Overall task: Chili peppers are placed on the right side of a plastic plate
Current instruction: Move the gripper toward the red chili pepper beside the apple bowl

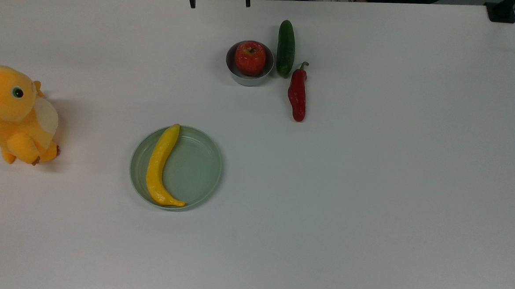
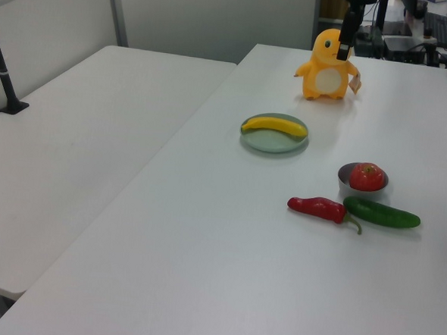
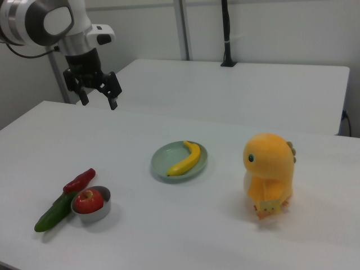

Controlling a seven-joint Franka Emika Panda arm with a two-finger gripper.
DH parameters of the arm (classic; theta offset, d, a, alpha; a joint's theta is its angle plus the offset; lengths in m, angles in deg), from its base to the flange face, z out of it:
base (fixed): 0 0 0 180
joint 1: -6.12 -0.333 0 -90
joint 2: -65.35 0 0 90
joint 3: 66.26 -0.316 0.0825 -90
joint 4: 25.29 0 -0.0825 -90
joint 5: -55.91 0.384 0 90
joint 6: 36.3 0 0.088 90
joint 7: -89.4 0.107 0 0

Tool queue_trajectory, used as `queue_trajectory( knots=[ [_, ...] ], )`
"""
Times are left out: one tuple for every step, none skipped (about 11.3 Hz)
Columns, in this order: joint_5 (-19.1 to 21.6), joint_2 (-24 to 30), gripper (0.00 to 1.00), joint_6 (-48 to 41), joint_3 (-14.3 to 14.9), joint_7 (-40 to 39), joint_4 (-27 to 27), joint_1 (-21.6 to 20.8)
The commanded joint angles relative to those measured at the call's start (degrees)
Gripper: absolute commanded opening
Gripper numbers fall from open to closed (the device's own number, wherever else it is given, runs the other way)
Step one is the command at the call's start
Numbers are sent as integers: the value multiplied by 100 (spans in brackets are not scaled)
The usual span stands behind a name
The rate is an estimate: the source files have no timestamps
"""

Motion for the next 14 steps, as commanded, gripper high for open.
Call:
queue_trajectory(
  knots=[
    [43, 31, 100, 127, 93, -111, -218, -122],
    [43, 31, 100, 127, 85, -111, -254, -131],
    [43, 31, 100, 136, 67, -111, -289, -140],
    [43, 22, 100, 118, 32, -111, -350, -140],
    [52, 22, 100, 118, 6, -111, -394, -149],
    [43, -39, 100, 92, -90, -111, -438, -184],
    [43, -101, 100, 109, -161, -50, -526, -271],
    [43, -214, 100, 144, -257, -32, -657, -420],
    [52, -355, 100, 145, -337, -15, -719, -491],
    [52, -426, 100, 214, -433, -14, -868, -518],
    [104, -496, 100, 450, -521, -6, -1000, -518],
    [114, -549, 100, 713, -565, 12, -1158, -527],
    [114, -645, 100, 1020, -644, 186, -1307, -527],
    [114, -733, 100, 1276, -723, 492, -1422, -570]
  ],
)
